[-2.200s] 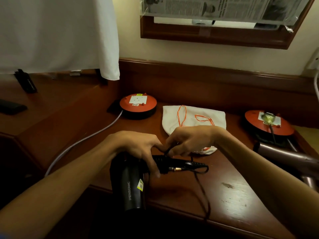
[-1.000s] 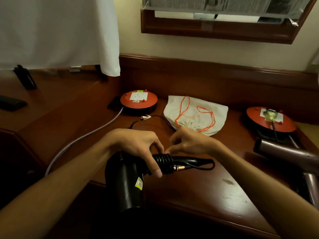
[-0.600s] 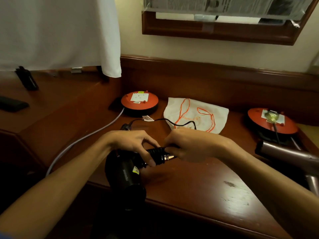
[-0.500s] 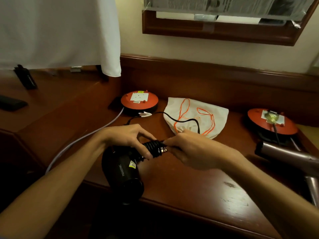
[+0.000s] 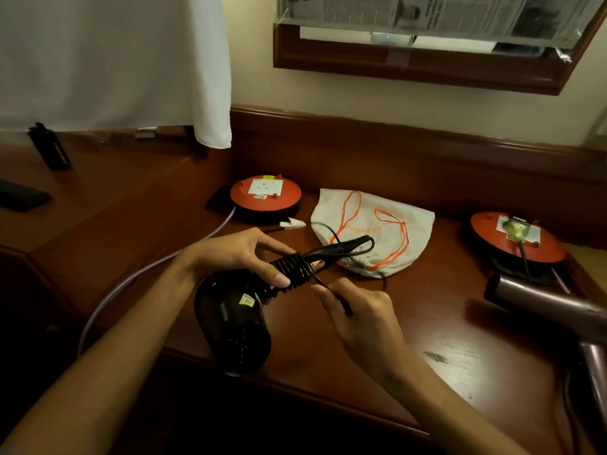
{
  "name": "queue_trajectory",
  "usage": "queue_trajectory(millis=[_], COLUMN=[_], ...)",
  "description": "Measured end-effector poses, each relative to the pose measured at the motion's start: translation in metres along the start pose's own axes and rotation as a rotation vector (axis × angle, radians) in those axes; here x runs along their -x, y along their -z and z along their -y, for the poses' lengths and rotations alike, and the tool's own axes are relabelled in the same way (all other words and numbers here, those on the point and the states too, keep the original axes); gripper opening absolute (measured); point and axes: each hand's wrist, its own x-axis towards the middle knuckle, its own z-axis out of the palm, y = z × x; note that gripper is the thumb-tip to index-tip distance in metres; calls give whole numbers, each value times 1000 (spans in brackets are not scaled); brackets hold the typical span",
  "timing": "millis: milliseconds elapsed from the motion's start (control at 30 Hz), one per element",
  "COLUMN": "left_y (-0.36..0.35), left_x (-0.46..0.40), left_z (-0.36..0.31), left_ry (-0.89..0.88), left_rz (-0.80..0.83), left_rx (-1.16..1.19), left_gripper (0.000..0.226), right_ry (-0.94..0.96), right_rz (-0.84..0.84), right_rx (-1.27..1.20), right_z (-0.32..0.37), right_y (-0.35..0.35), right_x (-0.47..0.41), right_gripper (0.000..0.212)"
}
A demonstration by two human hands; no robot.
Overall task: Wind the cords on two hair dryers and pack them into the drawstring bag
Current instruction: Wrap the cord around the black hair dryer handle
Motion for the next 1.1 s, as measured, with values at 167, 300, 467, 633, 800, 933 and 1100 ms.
queue_trajectory(millis=[167, 300, 467, 633, 800, 933, 1100], left_y=[7, 0, -19, -31, -26, -10, -2], left_x=[14, 23, 32, 29, 20, 25, 25], left_z=[-3, -6, -30, -31, -14, -8, -3], left_ry=[-69, -16, 31, 177, 134, 88, 56], left_rz=[-62, 101, 229, 252, 170, 173, 134], left_rx=[7, -85, -301, -456, -419, -329, -265], left_gripper=[47, 49, 33, 42, 51, 41, 46], right_ry=[-313, -331, -242, -259, -13, 58, 319], right_rz=[210, 508, 778, 819, 858, 820, 556], right_rx=[-539, -538, -525, -337, -174, -52, 411], right_z=[-7, -31, -45, -37, 1, 20, 37], right_y=[-8, -8, -15, -10, 13, 32, 20], right_x=[9, -10, -43, -74, -106, -91, -49], right_gripper=[38, 36, 17, 38, 31, 26, 33])
